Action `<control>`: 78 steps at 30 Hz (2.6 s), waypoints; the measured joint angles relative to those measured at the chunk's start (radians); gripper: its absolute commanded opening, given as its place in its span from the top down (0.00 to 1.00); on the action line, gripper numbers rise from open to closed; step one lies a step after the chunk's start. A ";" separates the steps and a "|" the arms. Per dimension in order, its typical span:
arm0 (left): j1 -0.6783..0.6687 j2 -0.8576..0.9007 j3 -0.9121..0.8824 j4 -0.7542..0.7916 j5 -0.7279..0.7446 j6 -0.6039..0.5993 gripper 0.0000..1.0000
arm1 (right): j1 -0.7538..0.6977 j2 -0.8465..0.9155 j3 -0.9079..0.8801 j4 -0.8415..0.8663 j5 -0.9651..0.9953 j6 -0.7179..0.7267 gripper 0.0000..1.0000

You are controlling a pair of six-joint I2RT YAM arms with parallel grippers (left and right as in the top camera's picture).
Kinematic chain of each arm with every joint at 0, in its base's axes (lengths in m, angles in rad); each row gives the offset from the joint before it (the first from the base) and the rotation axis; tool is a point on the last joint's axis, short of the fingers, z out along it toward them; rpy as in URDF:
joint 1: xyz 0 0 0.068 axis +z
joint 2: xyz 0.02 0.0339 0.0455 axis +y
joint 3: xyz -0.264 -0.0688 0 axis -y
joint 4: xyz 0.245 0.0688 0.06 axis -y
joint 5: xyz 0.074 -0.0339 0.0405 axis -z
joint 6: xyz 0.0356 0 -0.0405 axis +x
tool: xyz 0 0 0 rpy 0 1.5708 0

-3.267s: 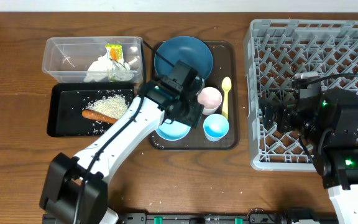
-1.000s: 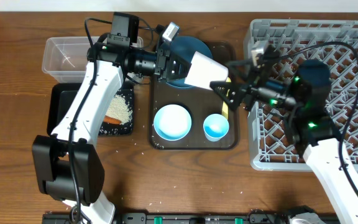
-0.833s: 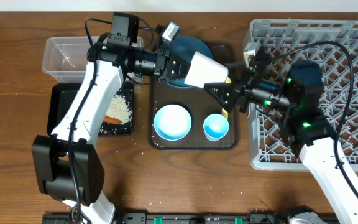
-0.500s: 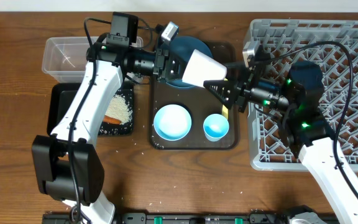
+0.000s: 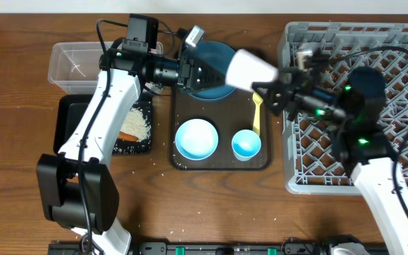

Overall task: Sort waste into correct bins and load items into the dishwasher rack
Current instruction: 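Lower the pink cup into the dish rack with the right gripper and release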

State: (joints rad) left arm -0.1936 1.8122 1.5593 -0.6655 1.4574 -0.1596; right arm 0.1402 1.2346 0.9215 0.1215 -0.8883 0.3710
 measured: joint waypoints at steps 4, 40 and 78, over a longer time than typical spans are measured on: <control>0.000 0.000 0.000 -0.025 -0.139 0.000 0.62 | -0.140 -0.054 0.001 -0.186 0.011 -0.001 0.39; -0.053 0.000 -0.017 -0.193 -1.236 0.000 0.62 | -0.192 0.120 0.356 -1.266 0.747 -0.179 0.42; -0.053 0.000 -0.027 -0.228 -1.255 0.000 0.61 | -0.079 0.391 0.391 -1.332 0.850 -0.206 0.01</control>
State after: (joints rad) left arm -0.2462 1.8122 1.5318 -0.8936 0.2028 -0.1593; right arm 0.0616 1.6253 1.3128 -1.2102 -0.0383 0.1650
